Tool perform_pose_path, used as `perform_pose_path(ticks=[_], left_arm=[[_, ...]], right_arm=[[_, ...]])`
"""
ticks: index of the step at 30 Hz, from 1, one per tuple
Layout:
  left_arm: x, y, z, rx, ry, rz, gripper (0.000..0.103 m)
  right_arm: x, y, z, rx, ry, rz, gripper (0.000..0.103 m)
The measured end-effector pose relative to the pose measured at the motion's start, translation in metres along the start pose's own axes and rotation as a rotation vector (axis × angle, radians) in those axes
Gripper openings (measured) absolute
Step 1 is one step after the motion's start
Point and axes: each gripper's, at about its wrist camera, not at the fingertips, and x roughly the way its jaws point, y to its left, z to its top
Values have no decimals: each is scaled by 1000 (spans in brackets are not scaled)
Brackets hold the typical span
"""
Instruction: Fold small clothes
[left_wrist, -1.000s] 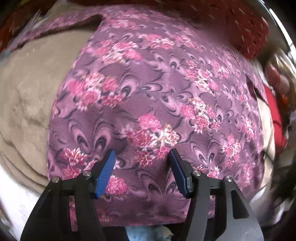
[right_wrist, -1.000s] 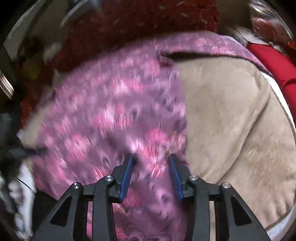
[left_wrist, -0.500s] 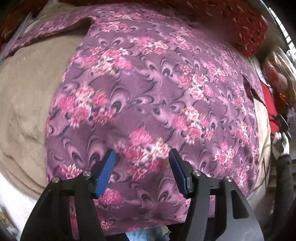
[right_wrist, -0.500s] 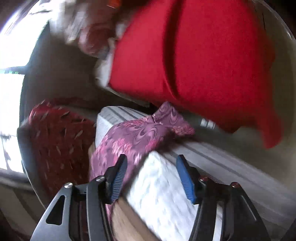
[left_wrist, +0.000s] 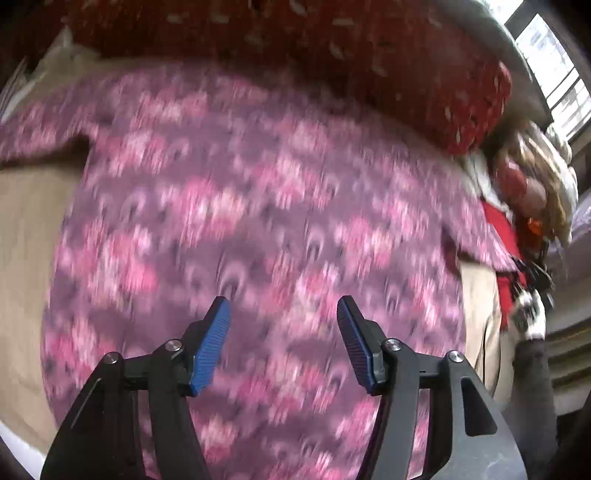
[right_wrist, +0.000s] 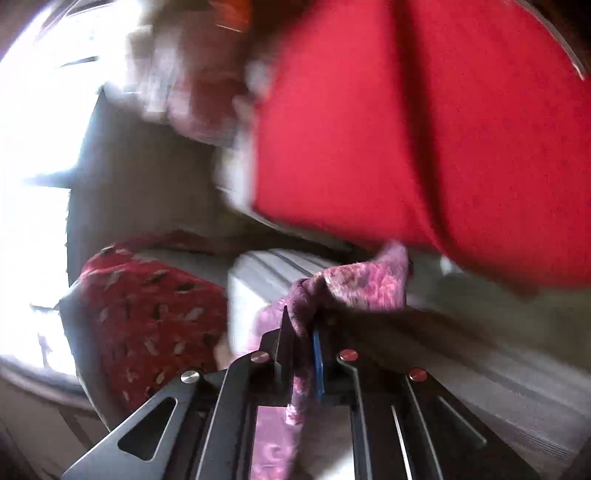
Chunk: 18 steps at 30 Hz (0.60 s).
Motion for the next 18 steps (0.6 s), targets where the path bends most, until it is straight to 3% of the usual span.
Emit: perform_pose_path(ticks=[3,6,13,18], left_arm=[[3,0,21,5,-77,80,59],[14,4,37,-5,-122,128,59],[35,43,47,-140,-113,-2,59],[33,65,56,-187,-130,-15,59]], right_arm=[[-22,45,-9,-159,-33,46,7],[-27,98,-37,-353,18,52,8],[8,167,-136,-621,179,19,8],[45,200,-228,-752,308,45,8]])
